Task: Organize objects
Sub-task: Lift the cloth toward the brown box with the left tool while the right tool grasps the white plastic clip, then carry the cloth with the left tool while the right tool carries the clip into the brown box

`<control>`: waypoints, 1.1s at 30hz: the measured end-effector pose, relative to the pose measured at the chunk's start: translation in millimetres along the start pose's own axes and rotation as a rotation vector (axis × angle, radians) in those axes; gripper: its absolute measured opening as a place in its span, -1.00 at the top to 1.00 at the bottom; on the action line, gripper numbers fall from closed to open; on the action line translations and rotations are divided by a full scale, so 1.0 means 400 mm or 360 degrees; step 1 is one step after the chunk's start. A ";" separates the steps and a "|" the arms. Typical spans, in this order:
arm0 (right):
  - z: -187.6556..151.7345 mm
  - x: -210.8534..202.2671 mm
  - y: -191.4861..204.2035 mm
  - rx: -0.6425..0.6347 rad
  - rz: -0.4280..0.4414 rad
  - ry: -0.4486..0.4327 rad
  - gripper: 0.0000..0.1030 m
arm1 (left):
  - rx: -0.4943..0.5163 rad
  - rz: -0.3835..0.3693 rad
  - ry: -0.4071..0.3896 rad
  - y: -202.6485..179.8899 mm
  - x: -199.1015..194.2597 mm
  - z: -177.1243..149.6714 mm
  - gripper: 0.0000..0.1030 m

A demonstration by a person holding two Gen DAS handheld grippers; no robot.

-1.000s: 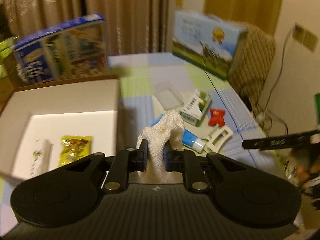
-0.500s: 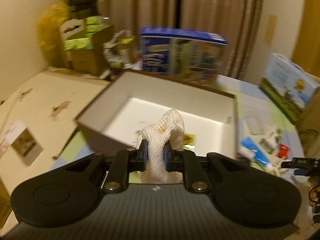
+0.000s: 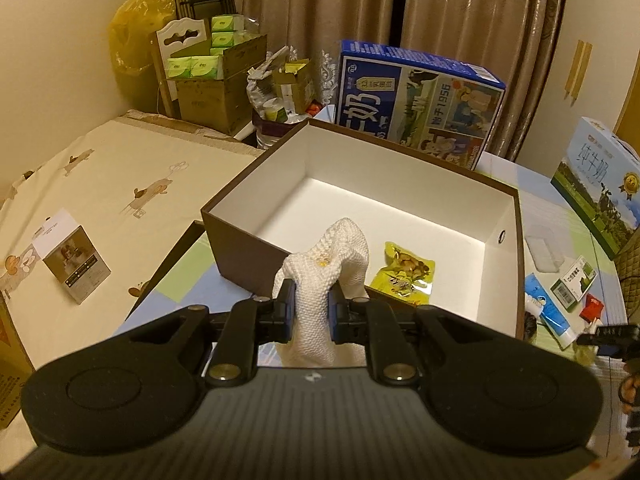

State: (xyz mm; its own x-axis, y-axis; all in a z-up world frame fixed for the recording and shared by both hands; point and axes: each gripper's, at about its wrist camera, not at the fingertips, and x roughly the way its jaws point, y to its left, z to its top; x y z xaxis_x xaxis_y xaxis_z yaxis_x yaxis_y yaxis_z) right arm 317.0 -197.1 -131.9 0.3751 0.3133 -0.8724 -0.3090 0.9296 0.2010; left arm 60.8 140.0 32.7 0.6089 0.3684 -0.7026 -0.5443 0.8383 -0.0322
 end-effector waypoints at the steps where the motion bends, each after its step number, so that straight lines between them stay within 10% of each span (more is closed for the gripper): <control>1: -0.010 -0.005 -0.005 -0.0049 0.0017 0.0014 0.35 | -0.0001 -0.0001 0.0002 0.004 0.002 0.000 0.75; 11: -0.150 -0.098 -0.037 -0.0350 0.0238 0.0164 0.39 | 0.0027 -0.0045 0.0037 0.016 0.025 -0.003 0.75; 19: -0.172 -0.120 0.020 -0.0381 0.0127 0.0084 -0.15 | 0.0046 -0.0069 0.0045 0.028 0.030 0.001 0.75; 33: -0.159 -0.102 0.043 -0.0250 0.0012 0.0019 0.25 | 0.0053 -0.0068 0.0049 0.092 0.028 0.006 0.75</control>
State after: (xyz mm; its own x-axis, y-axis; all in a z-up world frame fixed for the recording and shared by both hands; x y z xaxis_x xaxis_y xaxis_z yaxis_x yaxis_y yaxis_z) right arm 240.8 -206.2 -121.3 0.3624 0.3169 -0.8765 -0.4448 0.8852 0.1361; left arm 49.1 175.8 25.2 0.6130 0.3199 -0.7224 -0.4985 0.8660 -0.0394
